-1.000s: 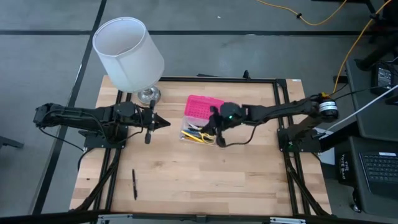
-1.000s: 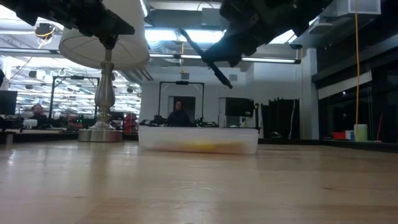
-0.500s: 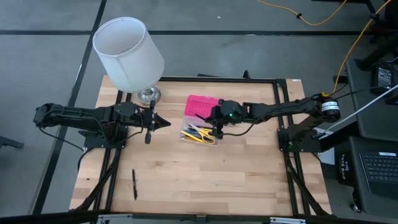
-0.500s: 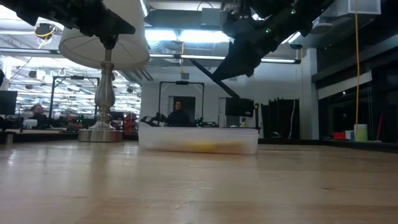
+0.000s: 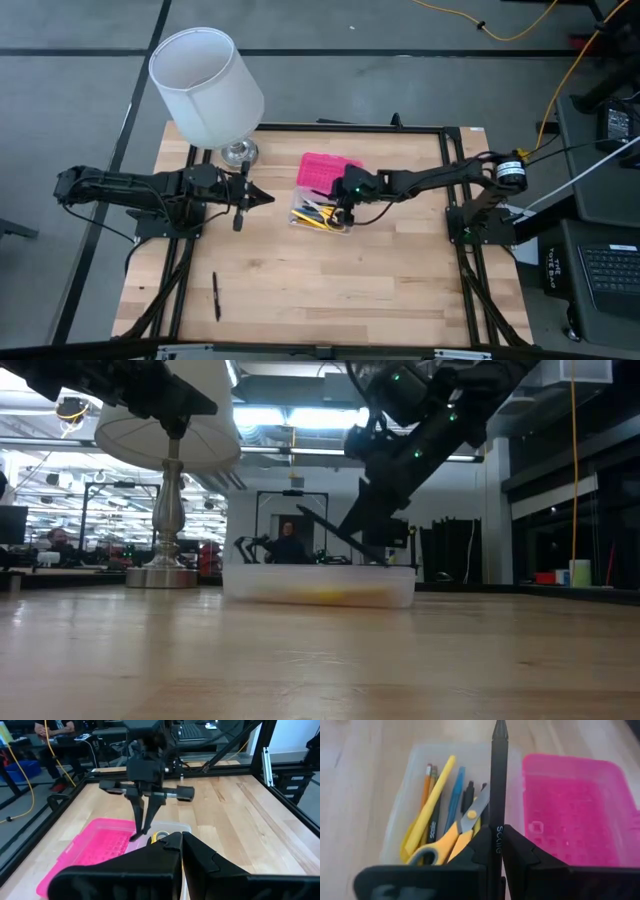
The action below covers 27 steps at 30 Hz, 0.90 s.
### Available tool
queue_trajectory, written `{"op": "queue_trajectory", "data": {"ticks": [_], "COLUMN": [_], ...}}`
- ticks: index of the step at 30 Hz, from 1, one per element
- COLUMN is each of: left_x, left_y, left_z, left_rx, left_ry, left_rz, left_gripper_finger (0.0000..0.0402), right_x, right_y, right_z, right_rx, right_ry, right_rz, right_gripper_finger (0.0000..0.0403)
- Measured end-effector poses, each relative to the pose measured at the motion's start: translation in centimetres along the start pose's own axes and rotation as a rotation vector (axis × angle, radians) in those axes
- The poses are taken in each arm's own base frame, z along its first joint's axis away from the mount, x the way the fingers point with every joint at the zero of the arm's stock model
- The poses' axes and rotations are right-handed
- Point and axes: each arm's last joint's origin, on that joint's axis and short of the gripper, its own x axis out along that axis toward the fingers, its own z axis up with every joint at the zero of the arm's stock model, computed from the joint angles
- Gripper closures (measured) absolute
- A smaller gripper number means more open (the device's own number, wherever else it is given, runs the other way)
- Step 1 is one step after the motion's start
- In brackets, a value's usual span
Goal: Pick & place school supplies into a supply box
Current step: Put the black pen into the transparent supply box
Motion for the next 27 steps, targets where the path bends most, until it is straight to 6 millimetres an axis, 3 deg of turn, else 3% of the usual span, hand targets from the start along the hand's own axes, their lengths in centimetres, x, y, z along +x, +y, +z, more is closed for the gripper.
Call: {"op": "queue_trajectory", "data": {"ticks": [27], "left_x": [0.0], "left_y": [0.0], "left_z": [0.0], "left_rx": [0.0], "left_ry": [0.001], "left_rz": [0.0], "left_gripper_finger": [0.0396], "right_x": [2.3], "right_y": [0.0], "right_z": [-1.4], "right_rx": [-0.007], "right_ry": [0.06], "right_rz": [-0.003], "right_gripper_finger": [0.0368]}}
